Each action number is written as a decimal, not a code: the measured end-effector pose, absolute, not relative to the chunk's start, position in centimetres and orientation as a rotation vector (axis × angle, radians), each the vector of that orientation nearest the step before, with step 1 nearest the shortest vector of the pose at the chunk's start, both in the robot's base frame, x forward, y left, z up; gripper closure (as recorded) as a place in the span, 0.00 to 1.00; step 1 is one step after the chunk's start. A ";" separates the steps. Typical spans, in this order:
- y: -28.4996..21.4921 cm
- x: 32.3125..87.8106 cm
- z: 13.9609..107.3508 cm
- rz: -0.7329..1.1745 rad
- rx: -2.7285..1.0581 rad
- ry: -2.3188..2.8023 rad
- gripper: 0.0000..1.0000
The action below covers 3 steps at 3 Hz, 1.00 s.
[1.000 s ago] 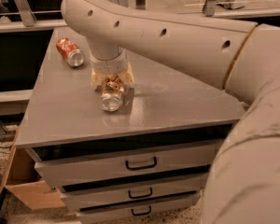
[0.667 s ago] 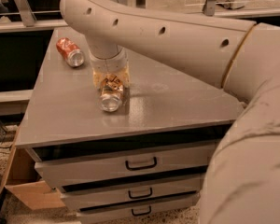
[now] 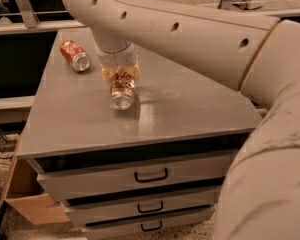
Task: Place orange can upright
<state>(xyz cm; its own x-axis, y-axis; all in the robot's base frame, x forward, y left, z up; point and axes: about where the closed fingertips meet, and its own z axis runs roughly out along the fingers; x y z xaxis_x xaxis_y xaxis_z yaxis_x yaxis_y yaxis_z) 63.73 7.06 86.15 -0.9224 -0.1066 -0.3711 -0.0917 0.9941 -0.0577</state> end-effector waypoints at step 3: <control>6.8 66.9 93.1 0.234 -0.546 2.368 1.00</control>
Offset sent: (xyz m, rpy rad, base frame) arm 0.0447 0.0037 0.0957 0.1818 -0.4082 0.5064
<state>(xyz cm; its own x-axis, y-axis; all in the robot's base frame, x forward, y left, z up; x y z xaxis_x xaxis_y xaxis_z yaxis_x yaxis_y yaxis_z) 66.91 6.75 93.14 -0.6768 -0.3207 -0.6626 -0.4444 0.8956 0.0205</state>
